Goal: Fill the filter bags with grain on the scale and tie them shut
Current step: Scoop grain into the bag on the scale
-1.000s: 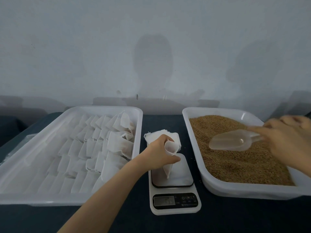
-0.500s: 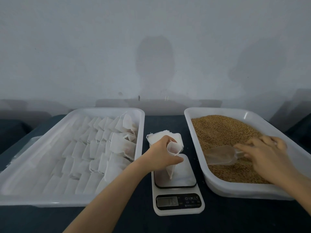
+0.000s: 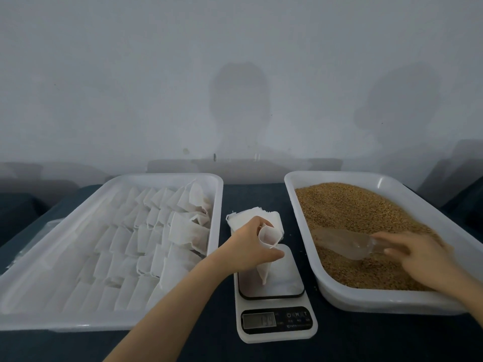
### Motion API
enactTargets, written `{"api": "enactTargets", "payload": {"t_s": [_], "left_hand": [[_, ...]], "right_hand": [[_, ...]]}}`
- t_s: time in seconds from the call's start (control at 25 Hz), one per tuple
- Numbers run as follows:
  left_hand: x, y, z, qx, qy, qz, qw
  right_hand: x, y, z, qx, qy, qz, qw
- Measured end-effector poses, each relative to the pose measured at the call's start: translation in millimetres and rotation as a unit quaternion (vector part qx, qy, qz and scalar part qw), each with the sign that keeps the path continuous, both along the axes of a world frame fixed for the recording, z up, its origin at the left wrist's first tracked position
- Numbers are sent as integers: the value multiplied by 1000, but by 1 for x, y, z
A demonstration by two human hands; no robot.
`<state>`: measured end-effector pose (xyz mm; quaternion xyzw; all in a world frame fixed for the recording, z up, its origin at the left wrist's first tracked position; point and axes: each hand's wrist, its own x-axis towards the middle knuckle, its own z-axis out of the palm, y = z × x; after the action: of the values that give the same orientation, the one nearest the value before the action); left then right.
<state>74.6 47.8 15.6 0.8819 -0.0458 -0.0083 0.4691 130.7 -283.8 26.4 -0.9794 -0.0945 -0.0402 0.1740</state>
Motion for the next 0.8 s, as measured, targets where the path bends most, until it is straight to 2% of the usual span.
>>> {"api": "enactTargets", "payload": {"t_s": [0.12, 0.32, 0.52, 0.8], "left_hand": [[-1, 0, -1, 3, -3, -2, 1000], [0, -1, 1, 2, 0, -5, 1000], [0, -1, 1, 3, 4, -5, 1000], [-2, -2, 3, -8, 4, -7, 1000]], "right_hand": [[1, -3, -1, 74, 22, -1, 997], [-1, -4, 4, 72, -4, -2, 997], [-10, 10, 33, 83, -35, 44, 995], [-23, 53, 85, -8, -102, 142, 985]]}}
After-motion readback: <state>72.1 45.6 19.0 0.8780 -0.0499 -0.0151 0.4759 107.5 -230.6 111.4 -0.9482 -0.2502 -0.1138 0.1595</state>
